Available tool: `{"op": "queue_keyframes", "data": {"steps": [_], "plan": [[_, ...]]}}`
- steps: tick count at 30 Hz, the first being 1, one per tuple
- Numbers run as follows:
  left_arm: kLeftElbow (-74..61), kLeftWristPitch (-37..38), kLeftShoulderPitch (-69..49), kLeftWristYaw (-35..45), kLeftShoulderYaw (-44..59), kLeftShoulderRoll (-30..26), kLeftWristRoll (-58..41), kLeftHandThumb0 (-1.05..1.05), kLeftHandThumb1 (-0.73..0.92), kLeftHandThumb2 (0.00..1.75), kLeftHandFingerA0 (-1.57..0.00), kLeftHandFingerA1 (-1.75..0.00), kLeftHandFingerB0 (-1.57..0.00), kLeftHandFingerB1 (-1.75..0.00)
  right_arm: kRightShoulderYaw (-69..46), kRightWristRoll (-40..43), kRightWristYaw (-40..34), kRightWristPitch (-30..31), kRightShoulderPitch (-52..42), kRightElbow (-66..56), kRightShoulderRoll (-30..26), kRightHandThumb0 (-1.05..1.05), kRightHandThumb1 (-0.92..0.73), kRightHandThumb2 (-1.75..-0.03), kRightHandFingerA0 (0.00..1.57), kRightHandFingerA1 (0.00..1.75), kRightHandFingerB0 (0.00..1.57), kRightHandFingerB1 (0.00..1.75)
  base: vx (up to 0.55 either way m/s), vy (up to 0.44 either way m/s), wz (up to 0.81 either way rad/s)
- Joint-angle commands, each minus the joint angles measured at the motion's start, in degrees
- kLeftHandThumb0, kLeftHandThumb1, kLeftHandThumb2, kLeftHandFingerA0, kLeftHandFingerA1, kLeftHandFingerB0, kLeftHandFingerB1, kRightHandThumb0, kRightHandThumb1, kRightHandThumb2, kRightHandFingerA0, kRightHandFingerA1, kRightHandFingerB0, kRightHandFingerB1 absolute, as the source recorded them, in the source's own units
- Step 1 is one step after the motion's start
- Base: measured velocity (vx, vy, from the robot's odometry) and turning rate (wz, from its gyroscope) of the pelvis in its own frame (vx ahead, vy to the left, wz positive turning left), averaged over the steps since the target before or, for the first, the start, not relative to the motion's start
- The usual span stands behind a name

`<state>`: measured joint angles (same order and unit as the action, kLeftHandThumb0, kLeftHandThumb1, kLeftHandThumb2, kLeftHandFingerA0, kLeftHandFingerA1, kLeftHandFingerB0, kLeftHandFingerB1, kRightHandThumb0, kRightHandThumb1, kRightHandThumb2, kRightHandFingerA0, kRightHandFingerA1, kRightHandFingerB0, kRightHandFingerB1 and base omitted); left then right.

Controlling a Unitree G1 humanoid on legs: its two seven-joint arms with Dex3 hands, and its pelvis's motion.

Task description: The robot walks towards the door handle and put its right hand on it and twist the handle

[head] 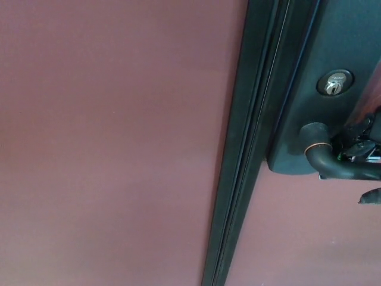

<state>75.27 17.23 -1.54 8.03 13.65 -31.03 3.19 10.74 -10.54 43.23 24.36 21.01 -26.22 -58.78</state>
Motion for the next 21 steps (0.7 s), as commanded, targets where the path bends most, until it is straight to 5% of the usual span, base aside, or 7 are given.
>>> {"op": "queue_keyframes", "data": {"steps": [1,11,14,15,16,17,21], "plan": [[0.20,0.42,-0.58,1.13,0.20,-0.63,-0.65,-0.24,0.49,0.55,-0.73,-0.49,-0.51,-0.40,-0.74,0.19,0.21,-1.17,-3.56,0.13,2.50,0.00,-0.55,-0.55,0.86,0.55,0.73,0.51,0.00,0.000,0.00],[0.15,0.40,-0.91,1.22,0.38,-0.59,-0.50,-0.32,0.41,0.66,-0.69,-0.56,-0.47,-0.48,-2.42,-0.22,0.08,-3.08,-4.24,0.45,4.34,-0.06,-0.56,-0.56,0.86,0.57,0.71,0.50,0.00,0.000,0.00],[0.12,0.38,-0.91,1.07,0.25,-0.64,-0.35,-0.24,0.49,0.55,-0.73,-0.49,-0.52,-0.41,-2.72,-0.43,0.15,-3.90,-4.31,0.84,4.65,-0.08,-0.56,-0.56,0.86,0.57,0.70,0.50,0.00,0.000,0.00],[0.17,0.43,-1.08,1.12,0.28,-0.56,-0.38,-0.25,0.49,0.55,-0.73,-0.49,-0.52,-0.41,-2.46,-0.67,1.20,-3.33,-3.98,0.50,3.94,-0.25,-0.55,-0.56,0.58,0.45,0.49,0.40,0.00,0.000,0.00],[0.19,0.46,-1.16,1.14,0.30,-0.53,-0.40,-0.25,0.49,0.55,-0.73,-0.49,-0.52,-0.41,-2.35,-0.78,1.66,-3.10,-3.84,0.36,3.63,-0.25,-0.55,-0.56,0.58,0.45,0.49,0.40,0.00,0.000,0.00],[0.20,0.54,-1.22,1.09,0.21,-0.57,-0.29,-0.25,0.49,0.55,-0.73,-0.49,-0.52,-0.41,-1.88,-0.65,4.45,-1.74,-2.70,-0.50,1.73,-0.25,-0.37,-0.91,0.11,0.51,0.09,0.49,0.00,0.000,0.00],[0.18,0.55,-1.21,1.10,0.24,-0.63,-0.32,-0.25,0.49,0.55,-0.73,-0.49,-0.52,-0.41,-1.77,-0.76,5.14,-1.45,-2.31,-0.58,1.62,-0.25,-0.37,-0.91,0.11,0.51,0.09,0.49,0.00,0.000,0.00]]}}
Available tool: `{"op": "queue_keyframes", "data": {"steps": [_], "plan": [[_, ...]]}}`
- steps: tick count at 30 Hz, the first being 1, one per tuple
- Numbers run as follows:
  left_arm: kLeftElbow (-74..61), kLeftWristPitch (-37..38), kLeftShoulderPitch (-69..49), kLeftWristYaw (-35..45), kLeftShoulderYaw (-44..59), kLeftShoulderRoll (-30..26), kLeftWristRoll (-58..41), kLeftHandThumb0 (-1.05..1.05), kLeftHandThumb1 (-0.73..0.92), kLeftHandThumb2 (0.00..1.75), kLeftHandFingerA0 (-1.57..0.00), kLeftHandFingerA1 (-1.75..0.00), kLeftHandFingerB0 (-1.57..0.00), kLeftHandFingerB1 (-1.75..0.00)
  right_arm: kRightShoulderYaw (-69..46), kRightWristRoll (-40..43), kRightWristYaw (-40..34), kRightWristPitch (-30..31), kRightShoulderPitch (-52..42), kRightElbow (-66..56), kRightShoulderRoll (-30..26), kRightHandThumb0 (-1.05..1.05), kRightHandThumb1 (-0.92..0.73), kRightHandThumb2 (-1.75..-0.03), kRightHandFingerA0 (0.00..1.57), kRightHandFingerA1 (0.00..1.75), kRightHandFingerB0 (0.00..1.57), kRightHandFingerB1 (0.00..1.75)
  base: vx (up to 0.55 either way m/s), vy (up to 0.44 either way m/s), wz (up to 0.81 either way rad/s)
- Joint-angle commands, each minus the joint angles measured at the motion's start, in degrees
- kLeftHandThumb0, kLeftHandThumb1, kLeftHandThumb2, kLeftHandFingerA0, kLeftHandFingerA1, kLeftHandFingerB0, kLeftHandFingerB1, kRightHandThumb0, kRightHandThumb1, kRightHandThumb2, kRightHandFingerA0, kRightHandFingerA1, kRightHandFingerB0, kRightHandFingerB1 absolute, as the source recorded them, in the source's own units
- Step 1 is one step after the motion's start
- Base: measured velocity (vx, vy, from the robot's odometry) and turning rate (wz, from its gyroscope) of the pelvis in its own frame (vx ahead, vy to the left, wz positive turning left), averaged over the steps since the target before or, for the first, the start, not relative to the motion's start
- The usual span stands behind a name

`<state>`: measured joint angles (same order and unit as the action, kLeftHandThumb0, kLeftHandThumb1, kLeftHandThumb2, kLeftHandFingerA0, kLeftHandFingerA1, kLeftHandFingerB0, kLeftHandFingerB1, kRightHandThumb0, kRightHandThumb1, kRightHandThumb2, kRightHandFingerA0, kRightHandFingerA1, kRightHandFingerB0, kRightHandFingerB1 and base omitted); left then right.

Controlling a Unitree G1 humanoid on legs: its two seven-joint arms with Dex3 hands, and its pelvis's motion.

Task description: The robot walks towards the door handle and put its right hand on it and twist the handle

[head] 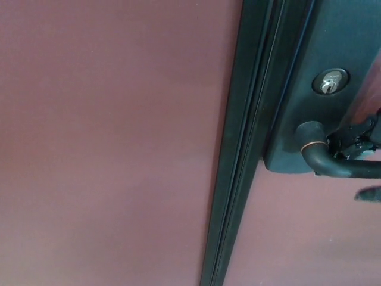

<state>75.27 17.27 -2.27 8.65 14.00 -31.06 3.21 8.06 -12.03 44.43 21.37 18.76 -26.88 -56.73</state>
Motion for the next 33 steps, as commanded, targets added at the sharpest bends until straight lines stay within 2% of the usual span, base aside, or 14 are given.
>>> {"op": "queue_keyframes", "data": {"steps": [1,7,8,16,17,18,19,24,25,26,30,31,33], "plan": [[0.10,0.84,-0.52,0.56,0.03,-0.68,-0.48,-0.25,0.49,0.55,-0.74,-0.49,-0.53,-0.41,-1.10,4.12,10.02,6.09,5.33,-0.38,-4.14,-0.36,-0.23,-0.87,0.01,0.48,0.00,0.45,0.00,0.000,0.00],[-0.01,0.94,-0.67,0.36,-0.05,-0.67,-0.41,-0.25,0.49,0.55,-0.75,-0.50,-0.53,-0.41,-2.48,5.63,10.97,8.44,6.43,-1.34,-4.74,-0.36,-0.22,-0.86,0.01,0.49,0.00,0.45,0.00,0.000,0.00],[0.08,0.89,-0.88,0.54,-0.05,-0.81,-0.40,-0.25,0.49,0.55,-0.75,-0.50,-0.53,-0.41,-3.62,6.24,11.98,9.73,7.38,-2.13,-5.87,-0.77,-0.46,-0.80,0.05,0.25,0.12,0.34,0.00,0.000,0.00],[0.23,0.60,-1.13,0.59,0.01,-0.83,-0.46,-0.25,0.49,0.55,-0.75,-0.50,-0.53,-0.41,-4.61,6.63,14.20,11.29,8.56,-3.33,-8.61,-0.76,-0.45,-0.81,0.04,0.17,0.12,0.33,0.00,0.000,0.00],[0.46,-0.31,-0.88,0.66,0.51,-0.79,-0.95,-0.25,0.49,0.56,-0.75,-0.50,-0.53,-0.41,-5.27,7.68,14.97,11.84,9.76,-3.32,-8.94,-0.79,-0.54,-0.61,0.00,0.20,0.14,0.26,0.00,0.000,0.00],[0.45,-0.19,-1.02,0.81,0.63,-0.81,-1.06,-0.25,0.49,0.56,-0.75,-0.50,-0.53,-0.41,-5.53,8.01,15.24,12.00,10.15,-3.39,-9.16,-0.79,-0.55,-0.60,0.00,0.20,0.14,0.26,0.00,0.000,0.00],[0.42,0.14,-1.30,0.81,0.72,-0.88,-1.04,-0.24,0.49,0.55,-0.75,-0.51,-0.53,-0.41,-5.90,8.40,15.50,12.19,10.67,-3.61,-9.39,-0.74,-0.44,-0.84,0.00,0.14,0.11,0.28,0.00,0.000,0.00],[0.13,0.90,-1.94,0.66,0.55,-1.03,-0.60,-0.25,0.49,0.55,-0.74,-0.50,-0.53,-0.41,-7.40,9.56,16.35,13.21,11.70,-4.68,-10.21,-0.73,-0.44,-0.84,0.00,0.15,0.09,0.27,0.00,0.000,0.00],[0.13,0.82,-1.95,0.94,0.79,-1.00,-0.86,-0.25,0.49,0.55,-0.74,-0.50,-0.53,-0.41,-7.99,9.90,16.57,13.64,11.91,-5.11,-10.56,-0.79,-0.55,-0.61,0.00,0.20,0.11,0.25,0.00,0.000,0.00],[0.26,0.61,-1.90,0.91,1.06,-0.92,-1.11,-0.33,0.41,0.67,-0.69,-0.57,-0.49,-0.49,-9.02,10.61,17.02,14.03,12.27,-5.53,-11.14,-0.78,-0.54,-0.60,0.00,0.21,0.11,0.25,0.00,0.000,0.00],[0.31,0.55,-1.98,0.92,1.30,-0.90,-1.16,-0.33,0.41,0.67,-0.69,-0.57,-0.49,-0.49,-9.48,11.23,17.19,14.46,12.43,-5.89,-11.55,-0.78,-0.54,-0.60,0.00,0.21,0.11,0.25,0.00,0.000,0.00],[0.39,0.47,-1.90,0.93,1.32,-0.99,-1.12,-0.25,0.48,0.55,-0.73,-0.49,-0.53,-0.41,-11.87,13.00,18.28,14.88,13.08,-5.48,-12.28,-0.73,-0.54,-0.57,0.00,0.24,0.11,0.25,0.00,0.000,0.00],[0.48,0.33,-1.69,0.89,1.24,-1.17,-0.90,-0.25,0.48,0.55,-0.73,-0.48,-0.53,-0.41,-20.67,19.46,22.52,16.29,14.52,-3.57,-14.37,-0.70,-0.52,-0.57,0.02,0.24,0.13,0.26,0.00,0.000,0.00]]}}
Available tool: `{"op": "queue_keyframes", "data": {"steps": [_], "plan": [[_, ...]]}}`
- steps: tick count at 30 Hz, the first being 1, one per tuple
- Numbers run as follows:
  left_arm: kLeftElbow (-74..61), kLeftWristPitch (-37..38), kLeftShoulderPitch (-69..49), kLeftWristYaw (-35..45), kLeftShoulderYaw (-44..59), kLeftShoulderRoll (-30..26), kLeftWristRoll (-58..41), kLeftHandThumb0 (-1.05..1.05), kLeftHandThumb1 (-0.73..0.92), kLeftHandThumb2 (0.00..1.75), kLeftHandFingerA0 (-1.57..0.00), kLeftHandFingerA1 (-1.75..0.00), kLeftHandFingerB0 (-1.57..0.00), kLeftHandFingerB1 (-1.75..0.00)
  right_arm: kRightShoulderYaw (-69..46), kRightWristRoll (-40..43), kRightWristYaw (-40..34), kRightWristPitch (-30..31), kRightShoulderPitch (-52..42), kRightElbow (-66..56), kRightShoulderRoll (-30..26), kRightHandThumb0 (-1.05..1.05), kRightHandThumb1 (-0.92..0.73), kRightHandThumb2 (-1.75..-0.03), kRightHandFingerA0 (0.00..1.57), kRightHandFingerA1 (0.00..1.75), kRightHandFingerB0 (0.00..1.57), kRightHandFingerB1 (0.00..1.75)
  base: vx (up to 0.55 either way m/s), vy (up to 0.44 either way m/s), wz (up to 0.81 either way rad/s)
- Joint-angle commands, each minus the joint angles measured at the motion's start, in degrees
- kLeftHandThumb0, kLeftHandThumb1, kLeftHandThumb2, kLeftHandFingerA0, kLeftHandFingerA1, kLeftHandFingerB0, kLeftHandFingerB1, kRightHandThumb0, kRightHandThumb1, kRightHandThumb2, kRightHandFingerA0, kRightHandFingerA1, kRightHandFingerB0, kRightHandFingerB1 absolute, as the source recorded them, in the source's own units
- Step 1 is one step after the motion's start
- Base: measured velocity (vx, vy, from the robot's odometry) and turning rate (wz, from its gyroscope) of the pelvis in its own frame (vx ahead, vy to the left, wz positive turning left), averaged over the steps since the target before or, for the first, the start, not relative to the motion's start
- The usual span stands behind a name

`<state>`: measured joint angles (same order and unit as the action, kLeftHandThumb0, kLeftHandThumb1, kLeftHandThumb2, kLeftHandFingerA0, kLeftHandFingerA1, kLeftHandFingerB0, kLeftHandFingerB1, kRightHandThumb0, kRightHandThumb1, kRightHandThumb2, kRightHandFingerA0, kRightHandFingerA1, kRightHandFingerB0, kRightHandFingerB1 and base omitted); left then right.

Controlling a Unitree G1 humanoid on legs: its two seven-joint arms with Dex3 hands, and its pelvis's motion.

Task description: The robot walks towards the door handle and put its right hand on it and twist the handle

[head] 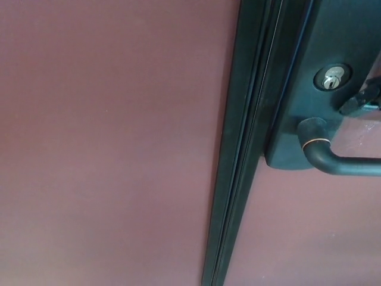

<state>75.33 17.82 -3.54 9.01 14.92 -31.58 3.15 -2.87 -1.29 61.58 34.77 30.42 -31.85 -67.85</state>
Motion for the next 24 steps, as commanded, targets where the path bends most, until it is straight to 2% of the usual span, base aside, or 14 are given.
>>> {"op": "queue_keyframes", "data": {"steps": [1,3,4,5,6,7,8,9,12,17,20,24], "plan": [[0.41,-0.28,-0.41,0.67,0.40,-0.61,-0.95,-0.25,0.48,0.55,-0.73,-0.48,-0.53,-0.41,-12.13,10.38,6.43,3.31,2.78,1.97,-3.55,-0.70,-0.43,-0.79,0.03,0.24,0.11,0.30,0.00,0.000,0.00],[0.41,-0.28,-0.41,0.69,0.41,-0.60,-0.96,-0.25,0.48,0.55,-0.73,-0.48,-0.53,-0.41,-12.84,11.08,6.56,3.26,2.42,2.05,-3.81,-0.70,-0.43,-0.79,0.03,0.24,0.11,0.30,0.00,0.000,0.00],[0.35,-0.25,-0.20,0.63,0.06,-0.57,-0.62,-0.25,0.49,0.55,-0.73,-0.48,-0.53,-0.41,-18.46,13.72,9.37,4.64,1.84,3.58,-4.16,-0.34,-0.24,-0.86,0.02,0.50,0.00,0.45,0.00,0.000,0.00],[0.28,-0.25,0.23,0.47,-0.56,-0.48,0.00,-0.25,0.49,0.55,-0.73,-0.48,-0.53,-0.41,-27.95,17.78,14.28,6.95,0.79,6.36,-4.70,-0.34,-0.24,-0.86,0.02,0.50,0.00,0.45,0.00,0.000,0.00],[0.30,-0.30,0.38,0.37,-0.70,-0.42,0.13,-0.25,0.49,0.55,-0.73,-0.48,-0.53,-0.41,-29.62,18.25,15.18,7.16,0.31,6.97,-4.87,-0.34,-0.24,-0.86,0.02,0.50,0.00,0.45,0.00,0.000,0.00],[0.34,-0.48,0.73,0.21,-1.01,-0.35,0.43,-0.25,0.49,0.55,-0.73,-0.48,-0.53,-0.41,-33.85,18.71,17.26,7.57,-0.98,8.46,-4.77,-0.68,-0.42,-0.70,0.13,0.40,0.16,0.36,0.00,0.000,0.00],[0.35,-0.50,0.82,0.18,-1.14,-0.28,0.53,-0.25,0.49,0.55,-0.73,-0.48,-0.53,-0.41,-34.70,18.77,17.65,7.62,-1.44,8.61,-4.83,-0.68,-0.42,-0.70,0.13,0.40,0.16,0.36,0.00,0.000,0.00],[0.29,-0.41,0.88,0.04,-1.41,-0.06,0.71,-0.25,0.49,0.55,-0.74,-0.49,-0.53,-0.41,-38.25,18.77,18.88,7.81,-2.59,9.56,-4.42,-0.31,-0.23,-0.85,0.08,0.52,0.06,0.48,0.00,0.000,0.00],[0.17,-0.15,0.87,0.15,-1.75,0.36,0.78,-0.25,0.49,0.55,-0.75,-0.49,-0.53,-0.41,-50.00,18.19,21.49,8.49,-6.79,11.92,-1.75,-0.31,-0.23,-0.85,0.10,0.53,0.07,0.49,0.00,0.000,0.00],[0.11,0.00,1.08,0.81,-1.70,0.23,0.44,-0.25,0.48,0.55,-0.75,-0.49,-0.53,-0.41,-61.11,17.38,23.03,11.30,-18.09,13.21,4.13,-0.30,-0.25,-0.86,0.11,0.53,0.08,0.49,0.00,0.000,0.00],[0.25,-0.11,1.28,0.36,-2.07,0.58,0.78,-0.25,0.49,0.55,-0.75,-0.50,-0.53,-0.41,-63.51,17.04,24.28,7.68,-28.07,19.65,8.86,-0.30,-0.27,-0.87,0.09,0.53,0.07,0.49,0.00,0.000,0.00],[0.35,-0.47,1.60,0.76,-2.29,1.11,0.66,-0.24,0.48,0.55,-0.73,-0.50,-0.53,-0.41,-62.80,15.48,21.72,0.37,-39.29,23.52,15.91,-0.31,-0.29,-0.88,0.08,0.52,0.06,0.48,0.00,0.000,0.00]]}}
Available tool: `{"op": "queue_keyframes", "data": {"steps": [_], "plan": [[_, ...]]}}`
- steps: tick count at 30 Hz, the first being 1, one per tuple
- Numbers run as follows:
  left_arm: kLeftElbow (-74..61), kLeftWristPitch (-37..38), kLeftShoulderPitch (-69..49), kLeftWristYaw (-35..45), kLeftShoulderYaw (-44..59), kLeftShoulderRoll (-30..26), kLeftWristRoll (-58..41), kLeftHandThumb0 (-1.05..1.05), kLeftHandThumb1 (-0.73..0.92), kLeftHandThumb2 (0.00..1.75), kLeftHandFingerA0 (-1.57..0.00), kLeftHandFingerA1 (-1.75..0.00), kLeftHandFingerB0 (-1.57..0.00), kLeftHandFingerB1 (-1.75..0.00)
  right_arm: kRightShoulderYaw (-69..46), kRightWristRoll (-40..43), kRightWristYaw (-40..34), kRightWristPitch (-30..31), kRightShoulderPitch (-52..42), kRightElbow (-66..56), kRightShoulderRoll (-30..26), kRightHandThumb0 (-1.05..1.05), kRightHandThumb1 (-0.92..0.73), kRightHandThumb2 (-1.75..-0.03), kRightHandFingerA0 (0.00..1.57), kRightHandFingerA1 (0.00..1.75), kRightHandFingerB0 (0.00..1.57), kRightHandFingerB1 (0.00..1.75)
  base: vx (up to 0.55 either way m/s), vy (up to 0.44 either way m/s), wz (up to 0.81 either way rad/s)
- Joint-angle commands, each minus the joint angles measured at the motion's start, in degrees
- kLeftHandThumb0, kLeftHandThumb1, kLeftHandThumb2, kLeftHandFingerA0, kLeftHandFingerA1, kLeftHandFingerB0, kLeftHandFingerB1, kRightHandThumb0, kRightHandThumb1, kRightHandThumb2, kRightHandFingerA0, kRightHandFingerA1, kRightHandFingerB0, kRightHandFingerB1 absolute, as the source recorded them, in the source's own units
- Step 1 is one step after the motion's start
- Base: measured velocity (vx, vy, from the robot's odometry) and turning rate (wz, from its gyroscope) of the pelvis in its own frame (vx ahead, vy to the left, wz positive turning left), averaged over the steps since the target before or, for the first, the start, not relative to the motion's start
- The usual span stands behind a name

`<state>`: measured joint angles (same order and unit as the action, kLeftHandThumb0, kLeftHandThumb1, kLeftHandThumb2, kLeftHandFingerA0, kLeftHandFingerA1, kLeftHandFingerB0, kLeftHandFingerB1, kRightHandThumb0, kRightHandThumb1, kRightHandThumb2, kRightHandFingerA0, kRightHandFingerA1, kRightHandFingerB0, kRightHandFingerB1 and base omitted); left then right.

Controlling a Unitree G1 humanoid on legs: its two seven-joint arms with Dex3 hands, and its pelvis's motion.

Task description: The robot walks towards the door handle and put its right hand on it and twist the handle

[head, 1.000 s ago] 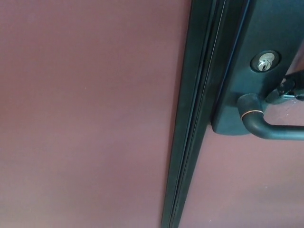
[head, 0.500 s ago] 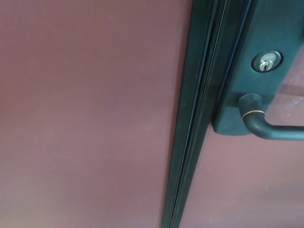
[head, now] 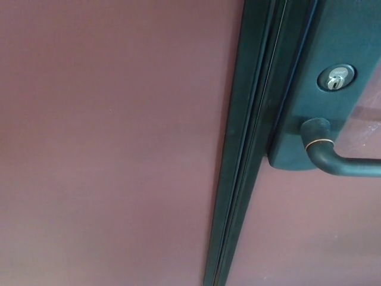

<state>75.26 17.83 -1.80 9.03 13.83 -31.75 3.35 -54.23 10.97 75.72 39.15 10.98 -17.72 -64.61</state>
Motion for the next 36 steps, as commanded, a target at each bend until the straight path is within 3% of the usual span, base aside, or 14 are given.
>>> {"op": "queue_keyframes", "data": {"steps": [1,3,7,8,9,13,14,18,21,22,25,29,30,36], "plan": [[0.37,-0.41,-0.05,0.73,-1.30,1.38,0.48,-0.23,0.49,0.55,-0.73,-0.49,-0.53,-0.41,-10.39,3.04,6.27,-5.01,-21.59,9.48,14.32,-0.60,-0.44,-0.68,0.16,0.42,0.20,0.37,0.00,0.000,0.00],[0.27,-0.25,-0.05,0.65,-1.70,1.47,0.71,-0.23,0.48,0.55,-0.72,-0.49,-0.53,-0.41,-7.05,2.40,2.90,-6.64,-24.44,9.42,17.88,-0.55,-0.52,-0.55,0.17,0.35,0.23,0.31,0.00,0.000,0.00],[0.46,-0.46,0.54,0.35,-2.70,1.28,1.31,-0.25,0.49,0.55,-0.72,-0.49,-0.53,-0.41,7.91,-7.54,-12.07,-13.80,-29.26,12.06,25.70,-0.52,-0.56,-0.57,0.20,0.35,0.22,0.30,0.00,0.000,0.00],[0.42,-0.42,0.63,0.33,-2.82,1.29,1.23,-0.25,0.49,0.56,-0.72,-0.49,-0.53,-0.41,11.59,-10.76,-16.32,-15.99,-29.83,13.80,26.79,-0.29,-0.40,-0.94,0.09,0.51,0.07,0.49,0.00,0.000,0.00],[0.34,-0.20,0.55,0.50,-2.85,1.28,1.07,-0.25,0.49,0.56,-0.72,-0.49,-0.53,-0.41,16.42,-14.89,-21.85,-18.96,-29.76,17.77,28.39,-0.29,-0.39,-0.94,0.10,0.52,0.08,0.49,0.00,0.000,0.00],[0.12,-0.64,1.60,0.72,-2.92,2.04,0.66,-0.25,0.49,0.55,-0.72,-0.49,-0.53,-0.41,21.18,-17.08,-29.33,-25.12,-26.99,28.21,31.29,-0.28,-0.38,-0.94,0.12,0.52,0.10,0.50,0.00,0.000,0.00],[0.17,-0.78,1.80,0.53,-3.10,2.33,0.81,-0.33,0.41,0.67,-0.67,-0.56,-0.48,-0.48,22.32,-17.78,-31.13,-26.57,-26.56,30.70,31.65,-0.50,-0.57,-0.57,0.30,0.37,0.24,0.31,0.00,0.000,0.00],[0.12,-0.14,0.84,-0.24,-4.12,2.74,1.74,-0.26,0.49,0.55,-0.72,-0.48,-0.53,-0.41,29.01,-22.52,-38.98,-33.03,-24.95,42.50,32.57,-0.51,-0.58,-0.57,0.34,0.38,0.25,0.31,0.00,0.000,0.00],[0.14,-0.14,0.77,-0.30,-4.27,2.84,1.70,-0.26,0.49,0.55,-0.72,-0.48,-0.53,-0.41,29.77,-21.97,-39.81,-34.12,-24.84,43.90,31.96,-0.51,-0.58,-0.57,0.34,0.38,0.25,0.31,0.00,0.000,0.00],[0.29,-0.68,1.72,-0.41,-4.49,3.12,1.81,-0.35,0.41,0.67,-0.66,-0.55,-0.49,-0.49,35.56,-25.80,-45.76,-35.01,-19.95,53.20,33.63,-0.58,-0.49,-0.75,0.32,0.46,0.22,0.40,0.00,0.000,0.00],[0.28,-0.79,2.00,-0.31,-4.54,3.20,1.60,-0.35,0.41,0.67,-0.66,-0.55,-0.49,-0.49,37.95,-26.23,-48.14,-35.72,-17.74,57.78,33.88,-0.58,-0.49,-0.76,0.33,0.47,0.20,0.40,0.00,0.000,0.00],[0.26,-0.88,2.27,-0.13,-4.55,3.29,1.30,-0.35,0.41,0.67,-0.66,-0.55,-0.49,-0.49,40.68,-26.12,-50.69,-36.57,-15.11,63.21,34.02,-0.58,-0.49,-0.76,0.33,0.47,0.20,0.40,0.00,0.000,0.00],[0.17,-0.80,1.61,-0.32,-4.88,3.29,1.58,-0.27,0.49,0.55,-0.72,-0.47,-0.53,-0.41,43.36,-27.30,-53.36,-35.06,-12.83,68.15,36.92,-0.51,-0.60,-0.58,0.39,0.37,0.26,0.30,0.00,0.000,0.00],[0.25,-0.44,0.85,-0.19,-5.36,2.98,1.78,-0.27,0.49,0.55,-0.73,-0.47,-0.53,-0.41,48.04,-27.54,-57.80,-36.00,-9.59,76.14,40.38,-0.49,-0.60,-0.58,0.40,0.37,0.27,0.31,0.00,0.000,0.00]]}}
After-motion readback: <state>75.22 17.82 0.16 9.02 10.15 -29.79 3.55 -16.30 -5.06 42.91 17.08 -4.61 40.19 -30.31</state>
